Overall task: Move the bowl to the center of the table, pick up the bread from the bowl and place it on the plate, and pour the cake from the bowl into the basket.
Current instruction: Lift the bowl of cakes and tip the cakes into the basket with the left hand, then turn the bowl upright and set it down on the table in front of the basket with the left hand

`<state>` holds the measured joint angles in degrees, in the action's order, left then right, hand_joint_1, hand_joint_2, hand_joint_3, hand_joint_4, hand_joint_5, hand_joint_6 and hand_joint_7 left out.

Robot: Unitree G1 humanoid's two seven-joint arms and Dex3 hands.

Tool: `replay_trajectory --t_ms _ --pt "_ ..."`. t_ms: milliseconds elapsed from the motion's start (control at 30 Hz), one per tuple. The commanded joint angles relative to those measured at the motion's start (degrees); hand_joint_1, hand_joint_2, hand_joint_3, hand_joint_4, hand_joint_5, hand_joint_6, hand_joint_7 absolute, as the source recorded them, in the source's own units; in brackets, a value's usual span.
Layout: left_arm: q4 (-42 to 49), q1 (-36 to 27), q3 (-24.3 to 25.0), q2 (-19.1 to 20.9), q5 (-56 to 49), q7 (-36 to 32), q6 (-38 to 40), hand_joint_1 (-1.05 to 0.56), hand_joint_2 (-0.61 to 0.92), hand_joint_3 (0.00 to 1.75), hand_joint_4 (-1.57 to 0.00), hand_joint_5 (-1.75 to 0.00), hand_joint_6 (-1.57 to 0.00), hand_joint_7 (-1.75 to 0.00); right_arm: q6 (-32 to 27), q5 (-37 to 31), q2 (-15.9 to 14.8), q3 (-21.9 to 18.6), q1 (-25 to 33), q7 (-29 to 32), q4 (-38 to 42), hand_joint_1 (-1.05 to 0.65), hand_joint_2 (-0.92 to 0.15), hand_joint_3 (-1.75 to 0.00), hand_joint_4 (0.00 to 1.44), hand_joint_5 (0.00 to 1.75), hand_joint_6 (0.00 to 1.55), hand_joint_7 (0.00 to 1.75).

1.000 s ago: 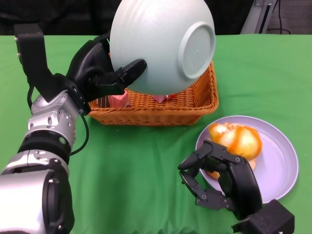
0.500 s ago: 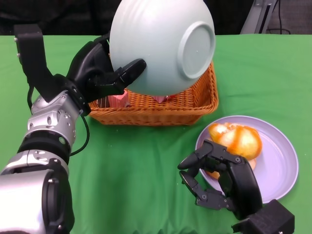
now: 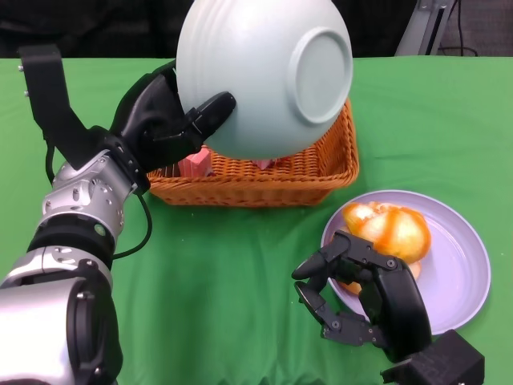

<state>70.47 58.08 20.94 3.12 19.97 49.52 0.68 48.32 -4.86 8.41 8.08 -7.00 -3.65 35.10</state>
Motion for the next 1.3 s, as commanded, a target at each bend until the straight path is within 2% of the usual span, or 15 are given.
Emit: replay_trajectory --t_ms 33,767,1300 --pt "-0.33 2.84 1.04 0.39 1.47 0.2 1.47 -0.09 0.59 1.2 -0.74 -1.75 -0.79 -1.52 0.29 0.35 0.11 -0.13 -0.39 0.29 -0.07 -0.14 -0.55 -0.73 0.82 1.44 0.82 1.06" --pt "-0.51 2.79 3.11 0.4 2.07 -2.42 5.42 -0.08 0.63 1.23 -0.71 -1.75 -0.84 -1.4 1.07 -0.12 0.04 -0.49 -0.76 0.79 0.9 -0.13 -0.54 -0.73 0.83 1.43 0.82 1.06" --pt "-1.15 2.53 2.68 0.02 2.16 -0.82 2.84 -0.08 0.58 1.23 -0.74 -1.75 -0.81 -1.46 0.41 0.73 0.01 -0.31 -0.34 -0.05 0.17 -0.11 -0.54 -0.76 0.82 1.43 0.81 1.08"
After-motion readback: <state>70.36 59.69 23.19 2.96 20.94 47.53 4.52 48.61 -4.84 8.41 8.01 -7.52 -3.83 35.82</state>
